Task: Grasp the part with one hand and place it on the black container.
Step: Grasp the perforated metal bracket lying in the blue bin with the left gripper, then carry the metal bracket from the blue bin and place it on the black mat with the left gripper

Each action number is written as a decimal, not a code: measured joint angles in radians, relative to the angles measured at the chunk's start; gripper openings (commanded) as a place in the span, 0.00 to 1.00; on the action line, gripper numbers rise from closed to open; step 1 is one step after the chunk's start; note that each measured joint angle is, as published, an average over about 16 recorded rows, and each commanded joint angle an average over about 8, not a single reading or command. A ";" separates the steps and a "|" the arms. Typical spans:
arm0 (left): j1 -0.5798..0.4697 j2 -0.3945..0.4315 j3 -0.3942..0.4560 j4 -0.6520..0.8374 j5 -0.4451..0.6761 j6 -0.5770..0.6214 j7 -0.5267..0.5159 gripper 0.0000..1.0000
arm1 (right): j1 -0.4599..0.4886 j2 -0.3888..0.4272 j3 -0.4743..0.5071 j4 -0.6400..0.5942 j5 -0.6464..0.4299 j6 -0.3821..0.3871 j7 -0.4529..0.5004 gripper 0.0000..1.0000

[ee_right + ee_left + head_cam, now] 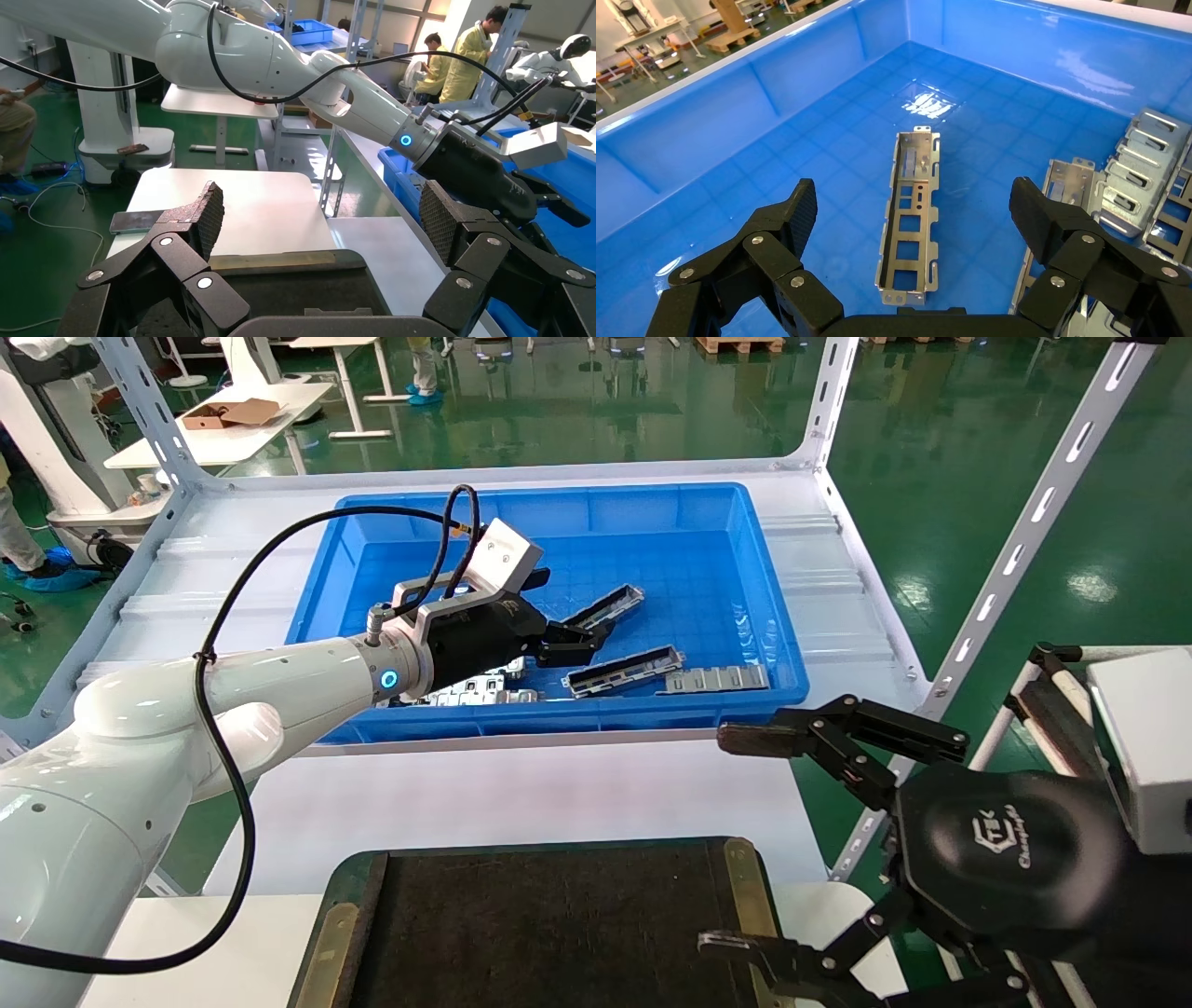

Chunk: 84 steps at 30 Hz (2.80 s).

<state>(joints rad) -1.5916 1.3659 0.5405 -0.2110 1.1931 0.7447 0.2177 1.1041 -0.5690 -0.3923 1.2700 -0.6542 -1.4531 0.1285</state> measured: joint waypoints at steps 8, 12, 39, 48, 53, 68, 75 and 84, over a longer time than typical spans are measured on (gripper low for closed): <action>0.005 0.001 0.061 -0.017 -0.026 -0.034 -0.048 0.08 | 0.000 0.000 0.000 0.000 0.000 0.000 0.000 0.41; 0.011 0.001 0.093 -0.028 -0.039 -0.054 -0.072 0.00 | 0.000 0.000 0.000 0.000 0.000 0.000 0.000 0.00; 0.033 -0.003 0.274 -0.071 -0.157 -0.167 -0.138 0.00 | 0.000 0.000 0.000 0.000 0.000 0.000 0.000 0.00; 0.034 -0.005 0.307 -0.068 -0.202 -0.177 -0.133 0.00 | 0.000 0.000 0.000 0.000 0.000 0.000 0.000 0.00; 0.028 -0.008 0.317 -0.066 -0.229 -0.171 -0.121 0.00 | 0.000 0.000 0.000 0.000 0.000 0.000 0.000 0.00; -0.051 -0.054 0.294 -0.045 -0.317 0.028 0.002 0.00 | 0.000 0.000 -0.001 0.000 0.000 0.000 0.000 0.00; -0.066 -0.123 0.272 -0.057 -0.361 0.248 0.050 0.00 | 0.000 0.000 -0.001 0.000 0.000 0.000 0.000 0.00; -0.033 -0.222 0.256 -0.124 -0.404 0.473 0.053 0.00 | 0.000 0.000 -0.001 0.000 0.000 0.000 0.000 0.00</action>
<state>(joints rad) -1.6245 1.1436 0.7963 -0.3348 0.7888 1.2177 0.2703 1.1043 -0.5688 -0.3930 1.2700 -0.6538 -1.4529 0.1282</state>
